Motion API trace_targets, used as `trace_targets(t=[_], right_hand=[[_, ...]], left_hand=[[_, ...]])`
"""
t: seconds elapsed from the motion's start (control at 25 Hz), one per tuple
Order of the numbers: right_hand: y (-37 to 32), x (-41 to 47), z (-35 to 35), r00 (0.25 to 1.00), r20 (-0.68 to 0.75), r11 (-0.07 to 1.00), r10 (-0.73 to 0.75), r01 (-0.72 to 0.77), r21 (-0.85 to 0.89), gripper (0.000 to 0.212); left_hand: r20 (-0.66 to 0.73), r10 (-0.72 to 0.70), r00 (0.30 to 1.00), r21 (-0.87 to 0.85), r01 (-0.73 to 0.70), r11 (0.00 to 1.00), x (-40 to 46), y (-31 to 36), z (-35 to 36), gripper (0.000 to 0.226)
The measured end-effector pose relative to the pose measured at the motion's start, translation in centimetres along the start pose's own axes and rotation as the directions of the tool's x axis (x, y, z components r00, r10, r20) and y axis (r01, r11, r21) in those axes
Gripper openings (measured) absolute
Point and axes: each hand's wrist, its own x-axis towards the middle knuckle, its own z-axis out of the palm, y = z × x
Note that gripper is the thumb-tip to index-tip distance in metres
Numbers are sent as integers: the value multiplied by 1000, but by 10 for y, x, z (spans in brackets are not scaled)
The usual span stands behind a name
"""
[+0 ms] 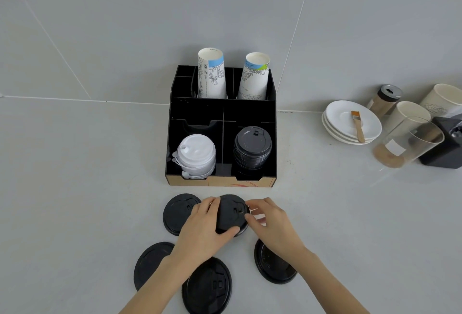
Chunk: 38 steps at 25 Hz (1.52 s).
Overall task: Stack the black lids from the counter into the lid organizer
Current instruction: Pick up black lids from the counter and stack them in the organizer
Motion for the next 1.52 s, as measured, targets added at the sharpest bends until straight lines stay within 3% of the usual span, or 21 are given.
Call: trace_targets(t=[0.2,0.56,0.84,1.52], right_hand=[[-14,4,-10,995,-97,997,14,-7,71,29],[-28,27,-48,984,-180,999,4,5,49,30],[-47,68,-81,975,-199,996,-94,90,-30,30],[-31,147,-93,991,-40,953,-126,110,-281,32]], left_hand=[[-118,-1,993,-39,-3,999,7,15,-7,73],[-182,153,971,-112,-175,978,25,26,-26,65],[-275,106,956,-109,-141,984,60,48,-45,73],[-267,20,963,-19,-26,999,135,54,-34,73]])
